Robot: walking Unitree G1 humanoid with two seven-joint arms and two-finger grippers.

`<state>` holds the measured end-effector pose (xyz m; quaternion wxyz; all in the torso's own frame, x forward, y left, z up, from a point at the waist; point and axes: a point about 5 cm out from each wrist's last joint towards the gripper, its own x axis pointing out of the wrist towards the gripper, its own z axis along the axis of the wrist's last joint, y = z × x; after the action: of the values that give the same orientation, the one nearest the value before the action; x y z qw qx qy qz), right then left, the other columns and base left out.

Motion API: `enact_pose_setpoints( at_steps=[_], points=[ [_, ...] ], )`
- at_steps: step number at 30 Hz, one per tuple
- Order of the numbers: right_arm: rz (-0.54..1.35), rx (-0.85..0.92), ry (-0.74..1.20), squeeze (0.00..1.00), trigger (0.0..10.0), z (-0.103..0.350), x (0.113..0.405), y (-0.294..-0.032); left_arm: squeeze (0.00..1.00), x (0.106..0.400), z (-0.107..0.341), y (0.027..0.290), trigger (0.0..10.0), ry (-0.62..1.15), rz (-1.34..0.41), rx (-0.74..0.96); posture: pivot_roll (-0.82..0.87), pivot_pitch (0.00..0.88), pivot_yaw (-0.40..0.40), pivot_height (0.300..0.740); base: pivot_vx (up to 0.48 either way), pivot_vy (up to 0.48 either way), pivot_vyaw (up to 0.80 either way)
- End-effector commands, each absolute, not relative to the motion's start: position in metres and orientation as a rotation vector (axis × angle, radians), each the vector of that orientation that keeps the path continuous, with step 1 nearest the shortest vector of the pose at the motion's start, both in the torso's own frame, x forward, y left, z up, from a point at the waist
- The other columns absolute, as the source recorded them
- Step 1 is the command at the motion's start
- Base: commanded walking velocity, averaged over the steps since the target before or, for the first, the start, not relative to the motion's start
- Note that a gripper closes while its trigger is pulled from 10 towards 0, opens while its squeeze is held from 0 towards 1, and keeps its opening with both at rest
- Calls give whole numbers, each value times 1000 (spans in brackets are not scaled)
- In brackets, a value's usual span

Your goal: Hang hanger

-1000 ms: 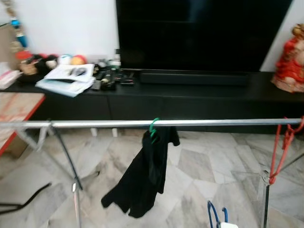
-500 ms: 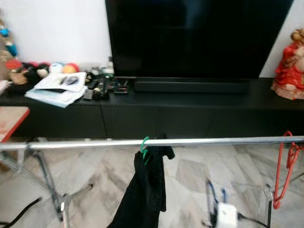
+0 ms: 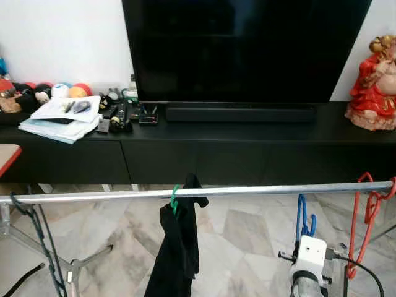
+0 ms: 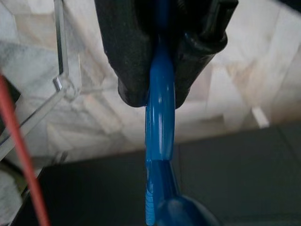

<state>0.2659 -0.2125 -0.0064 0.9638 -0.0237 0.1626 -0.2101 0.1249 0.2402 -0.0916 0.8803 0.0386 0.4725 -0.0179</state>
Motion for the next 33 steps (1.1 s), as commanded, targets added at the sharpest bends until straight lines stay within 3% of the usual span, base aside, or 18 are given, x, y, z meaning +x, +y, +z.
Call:
enact_pose_setpoints(
  at_steps=[1, 8, 15, 33],
  points=[
    [-454, -13, 258, 0, 10000, 5, 275, -212, 0, 120, -92, 245, 10000, 1000, -31, 76, 153, 25, 3, 740, 0, 0, 0],
    [-464, -3, 212, 0, 10000, 14, 283, -210, 0, 117, -93, 247, 10000, 1013, -22, 77, 156, 27, 4, 740, 0, 0, 0],
    [-310, -6, 192, 0, 10000, 25, 300, -194, 0, 120, -98, 229, 10000, 1033, -33, 78, 151, 29, 6, 740, 0, 0, 0],
    [-184, 26, 147, 0, 10000, 39, 315, -185, 0, 148, -96, 197, 10000, 1006, -53, 77, 152, 32, 6, 740, 0, 0, 0]
  ],
)
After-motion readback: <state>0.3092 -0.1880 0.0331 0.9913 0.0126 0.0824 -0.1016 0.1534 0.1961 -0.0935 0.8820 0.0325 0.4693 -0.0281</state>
